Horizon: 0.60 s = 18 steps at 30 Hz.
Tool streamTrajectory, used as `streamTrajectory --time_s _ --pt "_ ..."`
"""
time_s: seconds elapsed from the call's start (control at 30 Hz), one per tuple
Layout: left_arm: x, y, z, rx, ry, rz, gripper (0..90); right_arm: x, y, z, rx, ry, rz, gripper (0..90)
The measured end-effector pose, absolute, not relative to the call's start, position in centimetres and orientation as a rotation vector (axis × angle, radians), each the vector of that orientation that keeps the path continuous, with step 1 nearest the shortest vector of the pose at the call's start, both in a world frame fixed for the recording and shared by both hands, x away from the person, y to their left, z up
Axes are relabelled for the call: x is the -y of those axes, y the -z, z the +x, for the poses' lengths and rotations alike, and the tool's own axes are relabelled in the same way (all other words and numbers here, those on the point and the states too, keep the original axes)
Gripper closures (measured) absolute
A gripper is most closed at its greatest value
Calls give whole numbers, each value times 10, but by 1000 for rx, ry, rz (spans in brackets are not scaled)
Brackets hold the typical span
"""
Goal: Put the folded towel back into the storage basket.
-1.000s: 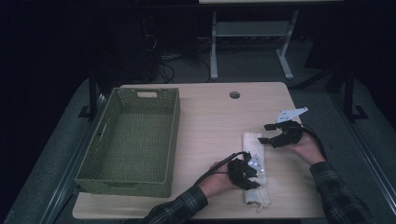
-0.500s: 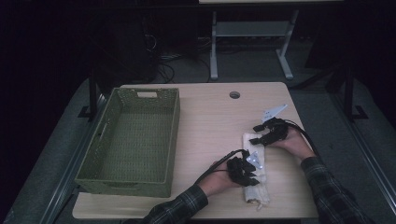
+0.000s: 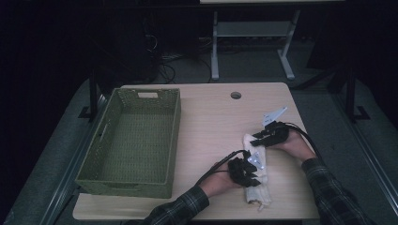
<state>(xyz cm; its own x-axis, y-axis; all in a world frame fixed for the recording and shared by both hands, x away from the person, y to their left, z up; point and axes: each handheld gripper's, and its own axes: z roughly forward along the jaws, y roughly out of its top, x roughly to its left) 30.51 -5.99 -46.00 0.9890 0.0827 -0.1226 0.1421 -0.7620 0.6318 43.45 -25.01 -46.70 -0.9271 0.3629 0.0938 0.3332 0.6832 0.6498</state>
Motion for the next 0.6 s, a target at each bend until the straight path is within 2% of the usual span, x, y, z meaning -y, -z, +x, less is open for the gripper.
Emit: streamTrajectory --time_s 0.13,0.37,0.6 --pt "60 460 306 -163 112 2440 789 251 467 434 -2863 -1101 645 756" --pt "57 458 309 -181 171 2407 796 251 463 431 -2859 -1090 668 768" --pt "51 439 307 -169 161 2379 797 253 450 427 -2826 -1131 642 772"
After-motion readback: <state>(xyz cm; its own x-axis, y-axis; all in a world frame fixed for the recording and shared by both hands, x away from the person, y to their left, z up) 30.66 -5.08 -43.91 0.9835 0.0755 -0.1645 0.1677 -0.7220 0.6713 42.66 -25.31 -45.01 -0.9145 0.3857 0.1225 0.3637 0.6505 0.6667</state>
